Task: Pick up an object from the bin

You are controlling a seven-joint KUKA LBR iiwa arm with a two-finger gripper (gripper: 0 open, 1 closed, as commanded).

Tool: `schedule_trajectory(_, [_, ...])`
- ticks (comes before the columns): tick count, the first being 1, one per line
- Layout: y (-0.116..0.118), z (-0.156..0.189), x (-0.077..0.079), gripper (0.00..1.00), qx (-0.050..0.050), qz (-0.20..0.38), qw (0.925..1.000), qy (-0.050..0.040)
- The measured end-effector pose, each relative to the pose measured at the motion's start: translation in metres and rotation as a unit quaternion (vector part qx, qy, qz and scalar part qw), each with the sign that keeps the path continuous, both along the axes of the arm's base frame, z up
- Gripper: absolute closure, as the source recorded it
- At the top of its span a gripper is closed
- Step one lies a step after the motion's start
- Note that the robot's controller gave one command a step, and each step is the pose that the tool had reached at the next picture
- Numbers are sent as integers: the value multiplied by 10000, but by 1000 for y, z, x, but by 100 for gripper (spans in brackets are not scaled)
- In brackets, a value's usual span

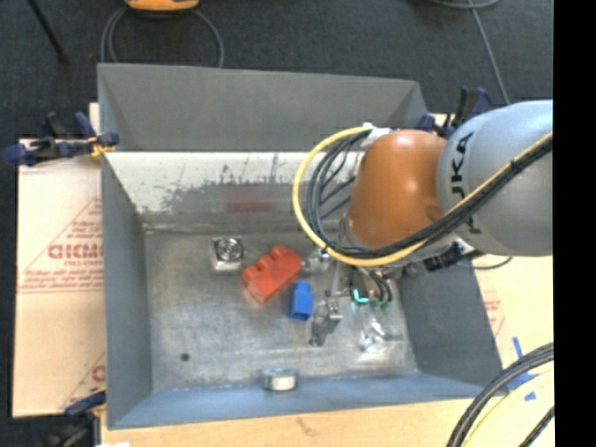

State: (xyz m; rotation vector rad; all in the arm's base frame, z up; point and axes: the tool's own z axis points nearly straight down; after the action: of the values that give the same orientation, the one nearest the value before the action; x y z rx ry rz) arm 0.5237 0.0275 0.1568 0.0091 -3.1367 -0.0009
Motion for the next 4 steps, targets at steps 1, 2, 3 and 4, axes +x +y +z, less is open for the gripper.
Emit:
schedule_trajectory(1, [17,-58,36,0,4,480,9987,-168])
schedule_trajectory(2, [7,-66,84,0,17,455,9988,-162])
schedule_trajectory(3, [7,-65,83,100,16,447,9988,-182])
schedule_trajectory(4, [-11,81,102,100,-13,1643,9864,-91])
